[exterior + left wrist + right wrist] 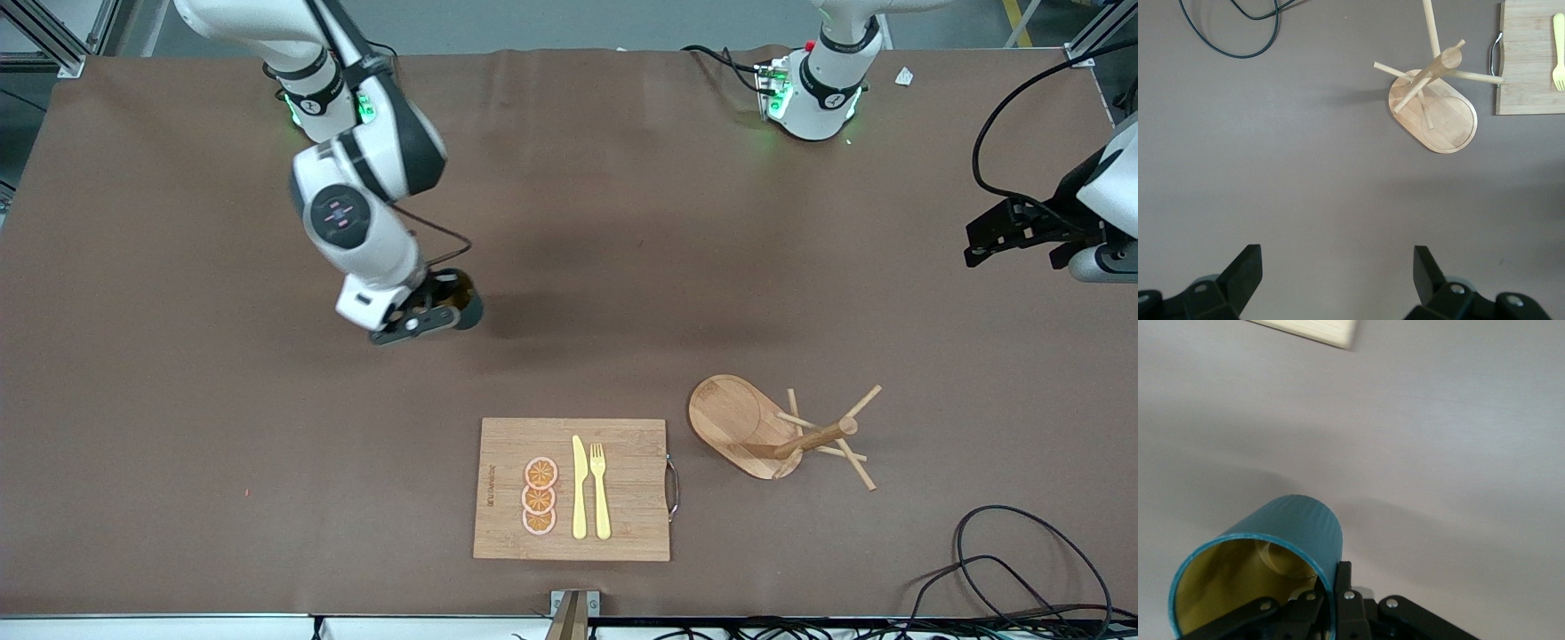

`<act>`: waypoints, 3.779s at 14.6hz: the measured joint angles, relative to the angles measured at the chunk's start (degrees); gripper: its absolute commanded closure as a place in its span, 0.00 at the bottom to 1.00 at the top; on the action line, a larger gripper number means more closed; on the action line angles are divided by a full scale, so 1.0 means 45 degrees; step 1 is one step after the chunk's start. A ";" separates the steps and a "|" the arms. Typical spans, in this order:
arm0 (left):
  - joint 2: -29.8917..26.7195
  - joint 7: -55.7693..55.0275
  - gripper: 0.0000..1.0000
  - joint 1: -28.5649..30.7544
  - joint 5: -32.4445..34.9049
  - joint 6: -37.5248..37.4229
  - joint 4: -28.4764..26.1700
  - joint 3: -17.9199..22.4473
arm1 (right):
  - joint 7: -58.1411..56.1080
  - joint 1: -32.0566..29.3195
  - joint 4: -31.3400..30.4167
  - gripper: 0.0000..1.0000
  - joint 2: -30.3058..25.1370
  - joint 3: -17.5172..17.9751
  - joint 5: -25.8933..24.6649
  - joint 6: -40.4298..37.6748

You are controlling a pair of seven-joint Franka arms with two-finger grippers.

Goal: Pass cup and hang on rack
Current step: 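Lift the teal mug with the right gripper toward the table middle, then set the mug down and open the right gripper while the left gripper approaches, then lower the left gripper over the mug and grasp its rim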

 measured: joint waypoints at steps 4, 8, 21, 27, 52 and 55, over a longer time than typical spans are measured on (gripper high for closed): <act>0.0000 0.0000 0.00 0.0034 0.0000 0.0006 0.0001 0.0009 | 0.3068 0.1628 0.0978 1.00 0.0999 -0.0010 0.0000 0.0499; 0.0002 0.0000 0.00 0.0044 0.0000 0.0039 0.0002 0.0013 | 0.3725 0.2355 0.2963 1.00 0.3001 -0.0032 0.0000 0.0600; 0.0016 -0.0001 0.00 0.0026 0.0009 0.0055 0.0003 0.0013 | 0.4083 0.3031 0.4571 0.47 0.4912 -0.0110 0.0000 0.0570; 0.0035 -0.0002 0.00 0.0004 0.0273 0.0044 -0.0011 -0.0032 | 0.4046 0.3002 0.4683 0.00 0.5037 -0.0240 0.0000 0.0537; 0.3629 -1.9978 0.00 -0.7434 0.6145 0.0821 0.0061 -0.3626 | -0.3784 -0.7775 0.6667 0.00 0.0334 -0.0638 -0.1186 -0.7473; 0.5201 -2.1987 0.00 -0.8900 0.7842 0.0848 0.0446 -0.3579 | -0.3787 -0.8227 0.6674 0.00 0.0348 -0.0600 -0.1193 -0.7514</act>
